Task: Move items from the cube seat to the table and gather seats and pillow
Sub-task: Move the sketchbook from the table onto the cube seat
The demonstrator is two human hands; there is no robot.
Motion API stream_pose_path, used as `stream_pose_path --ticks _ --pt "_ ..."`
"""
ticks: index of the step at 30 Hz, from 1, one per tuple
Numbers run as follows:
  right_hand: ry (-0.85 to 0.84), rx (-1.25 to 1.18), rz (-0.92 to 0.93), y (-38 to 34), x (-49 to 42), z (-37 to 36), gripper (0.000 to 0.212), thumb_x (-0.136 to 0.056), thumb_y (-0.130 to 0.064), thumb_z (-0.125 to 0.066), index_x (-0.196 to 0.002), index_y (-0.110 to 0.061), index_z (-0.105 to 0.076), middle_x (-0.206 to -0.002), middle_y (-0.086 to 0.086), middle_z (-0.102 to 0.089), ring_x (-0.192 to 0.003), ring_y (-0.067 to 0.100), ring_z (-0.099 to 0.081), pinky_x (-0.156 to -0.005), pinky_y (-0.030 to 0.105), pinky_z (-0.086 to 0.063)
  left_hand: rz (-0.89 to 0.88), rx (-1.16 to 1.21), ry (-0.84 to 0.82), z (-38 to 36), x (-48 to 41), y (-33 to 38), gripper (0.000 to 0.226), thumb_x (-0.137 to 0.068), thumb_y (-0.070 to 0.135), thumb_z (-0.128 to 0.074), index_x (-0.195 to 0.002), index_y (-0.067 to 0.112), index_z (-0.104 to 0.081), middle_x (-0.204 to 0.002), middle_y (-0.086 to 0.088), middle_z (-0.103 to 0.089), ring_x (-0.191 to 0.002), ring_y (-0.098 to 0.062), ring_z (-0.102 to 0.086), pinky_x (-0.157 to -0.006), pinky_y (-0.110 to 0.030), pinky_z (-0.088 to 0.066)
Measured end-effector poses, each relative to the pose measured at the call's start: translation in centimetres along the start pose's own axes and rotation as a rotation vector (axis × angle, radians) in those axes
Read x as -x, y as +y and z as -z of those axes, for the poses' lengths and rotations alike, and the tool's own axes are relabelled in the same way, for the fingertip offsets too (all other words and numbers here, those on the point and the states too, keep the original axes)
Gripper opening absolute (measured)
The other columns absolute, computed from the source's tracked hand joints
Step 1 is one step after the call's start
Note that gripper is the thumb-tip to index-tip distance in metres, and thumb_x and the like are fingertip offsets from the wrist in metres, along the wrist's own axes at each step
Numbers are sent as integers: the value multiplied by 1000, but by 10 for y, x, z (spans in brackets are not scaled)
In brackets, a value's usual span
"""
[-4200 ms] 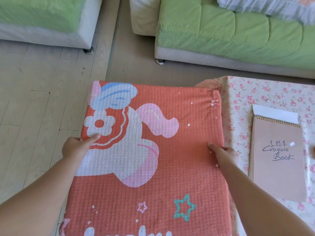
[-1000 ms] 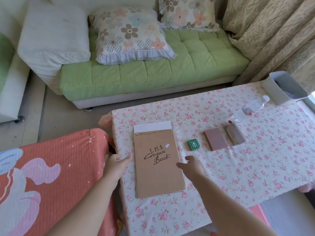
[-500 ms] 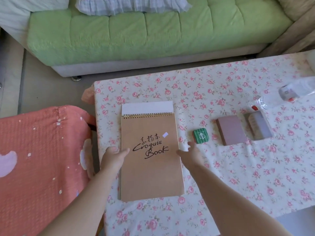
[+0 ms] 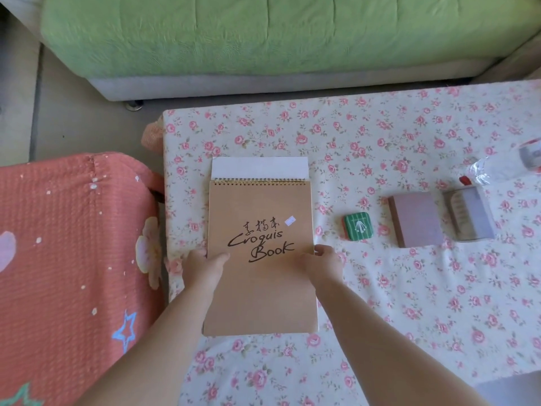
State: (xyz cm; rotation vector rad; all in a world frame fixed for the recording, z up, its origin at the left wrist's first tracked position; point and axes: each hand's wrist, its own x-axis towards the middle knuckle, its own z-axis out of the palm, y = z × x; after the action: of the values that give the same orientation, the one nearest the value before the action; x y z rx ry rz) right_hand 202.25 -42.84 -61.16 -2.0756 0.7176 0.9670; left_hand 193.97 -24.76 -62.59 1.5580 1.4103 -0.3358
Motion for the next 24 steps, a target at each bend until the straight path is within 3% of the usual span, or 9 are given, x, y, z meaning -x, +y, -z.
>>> stream_pose_path --ticks 2,4,6,9,12,16,19,21,24 --pt "-4 -28 -28 -1 -2 1 35 -83 -5 -55 -117 -6 -58 -94 7 -57 -80 20 -50 -62 25 -40 46 59 -15 1 -3 0 21 -77 17 -70 -93 3 -69 -96 -14 -70 -90 -32 -64 -76 -33 -46" --pt "-11 -58 -48 -2 -5 3 31 -83 -2 -52 -112 2 -61 -89 7 -56 -78 21 -48 -64 24 -38 86 105 -29 2 -5 1 13 -82 15 -68 -74 8 -59 -84 -9 -62 -88 -27 -56 -76 -31 -40" --pt "-21 -76 -61 -4 -8 3 31 -84 -3 -51 -113 1 -61 -92 9 -58 -81 23 -51 -68 26 -42 95 161 -26 2 -2 0 24 -87 12 -63 -70 10 -47 -77 -1 -50 -90 -23 -47 -78 -29 -34" --pt "-16 -52 -61 -5 -2 -6 35 -80 -8 -50 -114 -8 -60 -102 11 -64 -89 28 -59 -83 36 -52 88 238 12 -2 0 -13 7 -89 7 -56 -91 7 -49 -86 -4 -50 -93 -24 -48 -72 -27 -35" --pt "16 -12 -49 -2 6 -11 49 -74 -14 -44 -122 -19 -50 -113 8 -59 -101 28 -58 -90 42 -50 61 266 37 -1 10 -18 14 -89 0 -50 -80 10 -45 -68 -1 -43 -72 -21 -45 -58 -26 -30" --pt "-30 -71 -15 -7 27 -5 43 -83 -7 -41 -125 -18 -43 -108 6 -57 -93 25 -55 -70 30 -47 -35 266 31 13 22 -10 26 -89 -2 -46 -67 13 -42 -64 -1 -39 -57 -14 -35 -54 -24 -26" --pt "-32 -110 16 -8 33 -2 42 -85 -6 -43 -126 -16 -41 -103 8 -57 -85 24 -52 -58 26 -40 -60 272 28 21 27 -10 7 -88 10 -53 -86 4 -49 -79 -7 -46 -75 -22 -44 -66 -27 -32" --pt "-24 -116 54 -11 49 1 42 -86 -5 -44 -127 -15 -41 -93 3 -55 -82 22 -52 -59 27 -40 -87 288 32 31 39 -8 22 -82 15 -57 -98 0 -54 -96 -11 -51 -87 -23 -45 -75 -27 -34" --pt "1 -98 125 -20 78 10 45 -88 -5 -46 -132 -14 -39 -78 -6 -47 -75 17 -51 -56 25 -37 -99 382 -25 53 60 -1 30 -82 9 -54 -111 0 -58 -97 -12 -62 -80 -23 -52 -65 -25 -39"
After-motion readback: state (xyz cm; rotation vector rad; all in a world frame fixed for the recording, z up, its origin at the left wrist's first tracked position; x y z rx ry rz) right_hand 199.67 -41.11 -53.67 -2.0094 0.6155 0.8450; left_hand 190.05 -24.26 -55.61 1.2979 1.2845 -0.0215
